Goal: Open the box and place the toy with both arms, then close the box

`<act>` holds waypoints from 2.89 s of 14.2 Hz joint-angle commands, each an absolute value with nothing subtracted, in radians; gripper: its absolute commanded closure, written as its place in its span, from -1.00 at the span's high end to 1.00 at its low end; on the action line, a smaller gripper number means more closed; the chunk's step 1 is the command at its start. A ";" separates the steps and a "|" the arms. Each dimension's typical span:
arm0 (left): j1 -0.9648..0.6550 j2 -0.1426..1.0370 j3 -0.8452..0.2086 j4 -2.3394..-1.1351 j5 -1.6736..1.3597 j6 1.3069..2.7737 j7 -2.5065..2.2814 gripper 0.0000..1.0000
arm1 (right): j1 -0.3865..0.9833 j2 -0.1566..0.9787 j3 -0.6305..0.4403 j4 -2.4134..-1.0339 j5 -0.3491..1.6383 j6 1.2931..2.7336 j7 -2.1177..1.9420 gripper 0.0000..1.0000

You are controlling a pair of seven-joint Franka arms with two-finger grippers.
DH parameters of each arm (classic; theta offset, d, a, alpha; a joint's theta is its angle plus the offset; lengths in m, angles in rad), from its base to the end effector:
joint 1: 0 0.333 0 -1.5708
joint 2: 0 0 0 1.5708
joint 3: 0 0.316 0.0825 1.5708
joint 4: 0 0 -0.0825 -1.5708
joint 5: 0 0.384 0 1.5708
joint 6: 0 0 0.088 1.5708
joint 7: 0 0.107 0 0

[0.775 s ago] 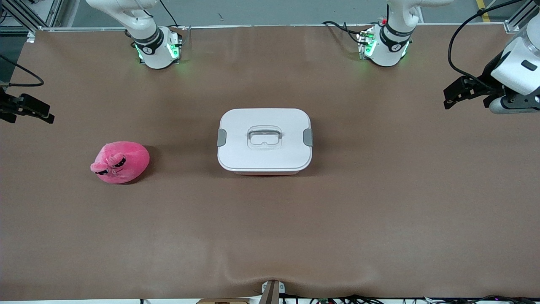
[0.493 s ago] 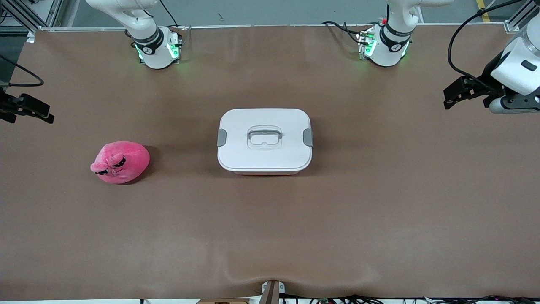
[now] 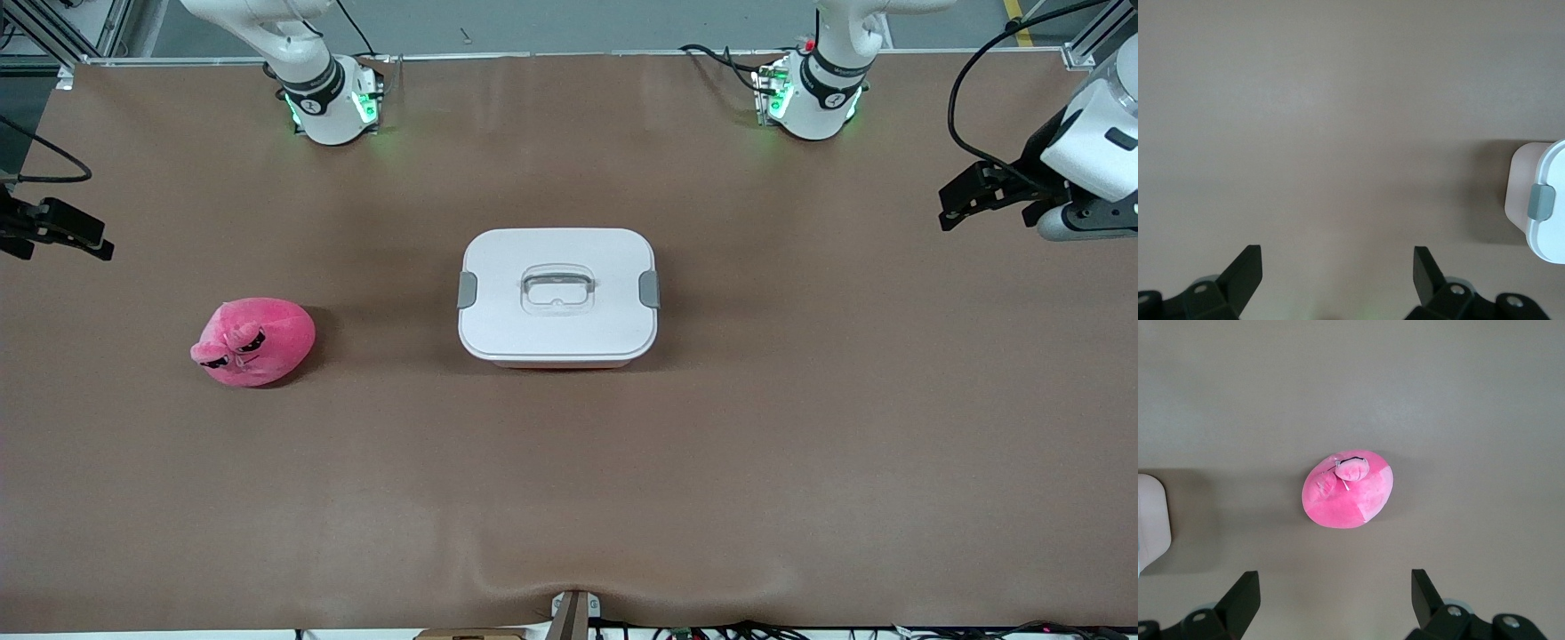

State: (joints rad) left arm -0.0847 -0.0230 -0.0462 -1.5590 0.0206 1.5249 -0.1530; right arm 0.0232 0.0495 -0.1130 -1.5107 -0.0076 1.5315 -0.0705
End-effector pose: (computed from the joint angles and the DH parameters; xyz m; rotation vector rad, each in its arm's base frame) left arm 0.5385 -0.0689 0.6387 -3.1184 -0.0358 0.0124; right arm 0.5637 -0.0499 0.6218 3.1303 -0.0304 -0.0459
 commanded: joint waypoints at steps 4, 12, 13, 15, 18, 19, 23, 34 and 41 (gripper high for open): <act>-0.109 -0.002 -0.081 -1.549 0.051 1.500 -0.172 1.00 | 0.029 0.087 -0.112 -1.541 -0.020 1.577 -0.064 1.00; -0.109 0.020 -0.222 -1.578 0.037 1.506 -0.504 1.00 | 0.049 0.149 -0.110 -1.707 -0.020 1.779 -0.064 1.00; -0.110 0.034 -0.233 -1.577 0.031 1.511 -0.575 1.00 | 0.049 0.159 -0.110 -1.715 -0.020 1.795 -0.066 1.00; -0.110 0.054 -0.271 -1.578 0.029 1.540 -0.658 1.00 | 0.052 0.176 -0.110 -1.770 -0.023 1.804 -0.119 1.00; -0.112 0.100 -0.337 -1.580 0.031 1.586 -0.820 1.00 | 0.077 0.176 -0.110 -1.850 -0.031 1.876 -0.200 1.00; -0.112 0.115 -0.353 -1.580 0.031 1.604 -0.874 1.00 | 0.086 0.175 -0.110 -1.873 -0.031 1.897 -0.304 1.00; -0.161 0.172 -0.403 -1.586 0.043 1.672 -1.098 1.00 | 0.147 0.163 -0.112 -1.943 -0.035 1.969 -0.399 1.00; -0.406 0.313 -0.403 -1.620 0.163 1.943 -1.961 1.00 | 0.110 0.183 -0.114 -2.017 -0.084 2.146 -0.512 1.00; -0.512 0.382 -0.403 -1.618 0.271 2.089 -2.455 0.91 | 0.113 0.179 -0.114 -2.036 -0.084 2.164 -0.512 0.52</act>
State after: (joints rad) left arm -0.4807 0.3701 -0.4048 -1.6236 0.2171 2.0690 -2.3381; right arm 0.1203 0.1960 -0.1224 -2.0240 -0.0631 2.1608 -0.5066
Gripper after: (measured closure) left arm 0.026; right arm 0.238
